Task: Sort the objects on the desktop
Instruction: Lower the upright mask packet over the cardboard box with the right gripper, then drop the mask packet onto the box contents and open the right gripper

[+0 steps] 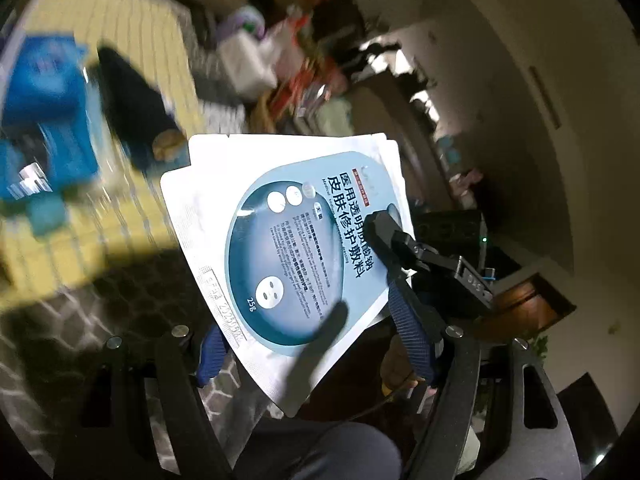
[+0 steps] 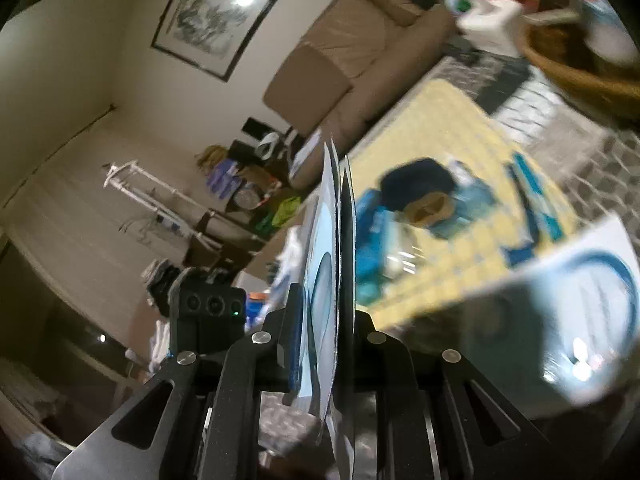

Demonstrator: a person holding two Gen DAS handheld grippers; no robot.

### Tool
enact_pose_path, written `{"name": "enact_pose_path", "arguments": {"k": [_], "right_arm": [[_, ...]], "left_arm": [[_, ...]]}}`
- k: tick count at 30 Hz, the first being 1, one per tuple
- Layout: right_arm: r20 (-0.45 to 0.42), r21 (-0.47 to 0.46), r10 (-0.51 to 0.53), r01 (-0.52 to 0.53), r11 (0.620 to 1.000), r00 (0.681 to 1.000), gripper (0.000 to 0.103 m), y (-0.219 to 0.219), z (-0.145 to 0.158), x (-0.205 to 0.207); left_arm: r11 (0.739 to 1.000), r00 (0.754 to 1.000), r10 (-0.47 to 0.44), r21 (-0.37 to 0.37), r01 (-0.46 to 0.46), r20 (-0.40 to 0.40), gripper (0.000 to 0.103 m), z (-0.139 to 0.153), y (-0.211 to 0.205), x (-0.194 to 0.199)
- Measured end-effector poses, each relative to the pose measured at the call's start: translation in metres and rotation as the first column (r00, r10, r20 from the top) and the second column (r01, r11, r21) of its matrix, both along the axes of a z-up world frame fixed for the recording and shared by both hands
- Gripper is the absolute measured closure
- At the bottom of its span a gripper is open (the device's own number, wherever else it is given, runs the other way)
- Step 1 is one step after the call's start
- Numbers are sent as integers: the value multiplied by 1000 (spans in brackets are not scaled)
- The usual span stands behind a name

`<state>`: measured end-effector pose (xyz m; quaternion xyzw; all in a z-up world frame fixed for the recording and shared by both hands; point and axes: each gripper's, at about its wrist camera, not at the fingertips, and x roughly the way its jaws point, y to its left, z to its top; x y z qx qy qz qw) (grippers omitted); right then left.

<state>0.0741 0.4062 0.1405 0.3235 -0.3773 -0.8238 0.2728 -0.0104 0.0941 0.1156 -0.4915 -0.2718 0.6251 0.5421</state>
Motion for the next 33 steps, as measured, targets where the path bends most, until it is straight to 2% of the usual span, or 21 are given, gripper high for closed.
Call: {"name": "enact_pose_path", "arguments": {"k": [4,8,13,17,21,25,29,31,33], "right_arm": [[-28,11,63,-63,998,998,87,-56,33,-41],[-24,-16,125,-125,992,992,87,-119,39,-87],[5,-105,176,-174,979,984,87,-196,19,-153],[49,-87,204,-200,976,978,88,-248,-5,-201],[122,-12,201,-201,979,972,86,-277,-32,-240],[177,105,197,-217,970,964,83,-286,-47,-263],[239,217,190,-243,946,952,73,-284,-57,-268],[281,268,186,-263,927,941,67,-281,-63,-265],[297,281,200,-286,916,934,67,-276,-62,-259]], "left_arm": [[996,996,84,29,-83,-22,33,23,-57,-29],[984,984,175,30,-174,-35,33,35,-127,-63],[959,959,282,-14,-283,-34,33,36,-207,-116],[936,938,347,-57,-346,4,33,19,-250,-161],[927,934,356,-141,-349,27,33,-11,-258,-200],[924,932,358,-169,-344,59,33,-38,-248,-225],[916,938,343,-238,-323,47,33,-49,-228,-233],[901,938,347,-284,-327,22,33,-51,-223,-229],[886,935,355,-320,-334,6,33,-52,-219,-225]]}}
